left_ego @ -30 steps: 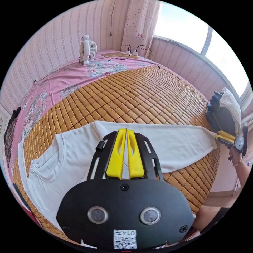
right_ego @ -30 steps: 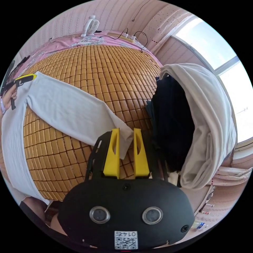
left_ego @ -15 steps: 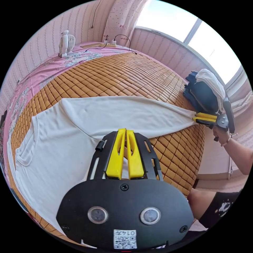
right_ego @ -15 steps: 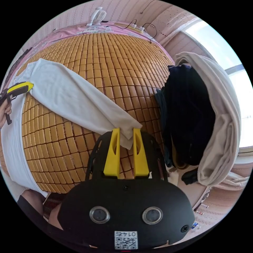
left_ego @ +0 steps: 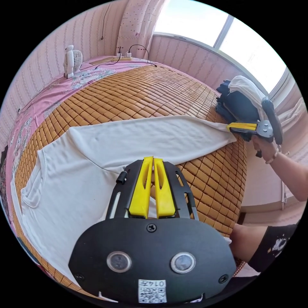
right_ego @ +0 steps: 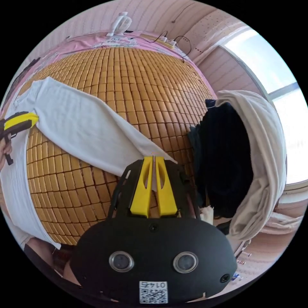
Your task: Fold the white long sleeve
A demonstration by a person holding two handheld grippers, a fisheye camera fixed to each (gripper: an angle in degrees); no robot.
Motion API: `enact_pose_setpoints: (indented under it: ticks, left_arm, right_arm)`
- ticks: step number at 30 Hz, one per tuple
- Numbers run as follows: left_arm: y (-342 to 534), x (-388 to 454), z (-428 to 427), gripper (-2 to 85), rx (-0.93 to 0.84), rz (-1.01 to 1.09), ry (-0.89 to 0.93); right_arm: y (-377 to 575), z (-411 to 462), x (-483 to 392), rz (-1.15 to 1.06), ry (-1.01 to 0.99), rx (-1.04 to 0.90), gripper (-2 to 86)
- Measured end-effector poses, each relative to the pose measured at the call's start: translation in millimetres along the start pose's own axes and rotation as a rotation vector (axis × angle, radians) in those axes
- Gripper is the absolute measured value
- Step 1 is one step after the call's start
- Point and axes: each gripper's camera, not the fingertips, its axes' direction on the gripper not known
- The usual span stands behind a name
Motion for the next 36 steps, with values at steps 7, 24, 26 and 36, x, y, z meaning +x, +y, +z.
enact_pose_setpoints:
  ticks: [7, 24, 26, 36]
  left_arm:
    - [30, -2, 19, -1.0, -0.017, 0.002, -0.007]
    - [203, -39, -57, 0.3, 0.142, -0.271, -0.017]
    - [242, -52, -71, 0.6, 0.121, -0.316, -0.031]
    - [506, -117, -139, 5.1, 0.117, -0.837, -0.336]
  right_arm:
    - [-35, 7, 24, 0.061, 0.087, 0.032, -0.5]
    - [-35, -8, -69, -0.285, -0.389, -0.138, 1.8]
    - [-49, -12, -95, -0.380, -0.518, -0.157, 2.6]
    - [-249, -120, -327, -0.774, -0.806, 0.193, 5.2]
